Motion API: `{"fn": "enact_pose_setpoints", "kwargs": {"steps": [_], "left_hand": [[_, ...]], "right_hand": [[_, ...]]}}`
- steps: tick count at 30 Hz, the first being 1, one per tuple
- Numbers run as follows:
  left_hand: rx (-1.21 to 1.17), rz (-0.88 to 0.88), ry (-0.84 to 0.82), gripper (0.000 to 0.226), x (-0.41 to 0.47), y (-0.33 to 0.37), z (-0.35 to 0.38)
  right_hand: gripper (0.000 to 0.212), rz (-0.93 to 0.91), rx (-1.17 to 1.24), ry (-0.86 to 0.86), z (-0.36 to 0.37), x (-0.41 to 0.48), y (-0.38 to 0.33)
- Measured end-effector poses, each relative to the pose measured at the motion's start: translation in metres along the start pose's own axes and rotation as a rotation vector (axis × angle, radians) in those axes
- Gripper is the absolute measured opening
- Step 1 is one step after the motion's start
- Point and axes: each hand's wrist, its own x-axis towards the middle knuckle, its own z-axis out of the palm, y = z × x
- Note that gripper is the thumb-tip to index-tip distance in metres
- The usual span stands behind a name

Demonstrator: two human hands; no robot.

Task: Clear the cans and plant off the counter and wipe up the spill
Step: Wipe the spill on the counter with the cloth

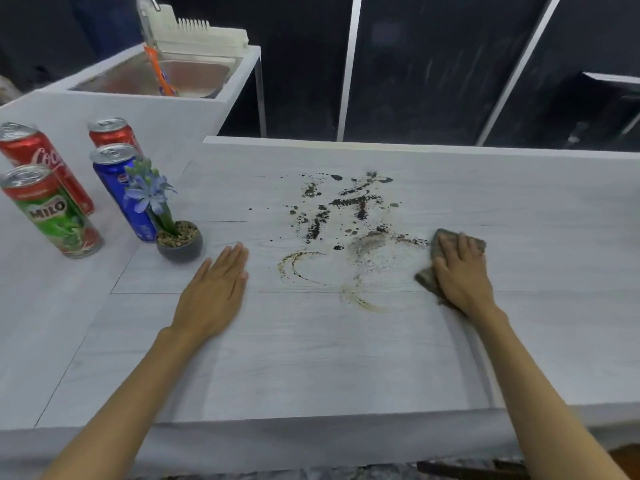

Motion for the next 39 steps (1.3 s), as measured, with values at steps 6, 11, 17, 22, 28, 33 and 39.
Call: {"fn": "enact_pose_setpoints", "kwargs": {"steps": [6,11,17,22,28,33,39], "left_hand": [[0.006,0.009,0.016,0.065,0.005,-0.002,0.003],[0.008,-0.005,0.0,0.052,0.006,-0.002,0.002],[-0.004,-0.038,-0.018,0.051,0.006,0.005,0.0],[0.014,-0.061,-0.017,0.052,0.008,0.008,0.001],[0.02,-0.143,-0.013,0.053,0.01,0.017,0.003],[0.03,-0.236,0.01,0.053,0.014,0.027,0.007],[0.031,-0.32,0.062,0.051,0.015,0.039,0.01]], "right_hand": [[0.063,-0.237,0.098,-0.074,0.015,-0.017,-0.128],[0.083,-0.408,0.101,-0.115,0.002,-0.071,-0.079],[0.076,-0.032,0.044,-0.104,-0.004,-0.004,-0.026],[0.062,-0.288,0.061,-0.111,0.019,-0.007,-0.127],[0.077,-0.524,0.1,-0.129,-0.004,-0.031,-0.056],[0.052,-0.282,0.104,-0.14,-0.007,0.045,-0.063],[0.076,-0.734,0.1,-0.18,0.006,0.009,-0.093]]}}
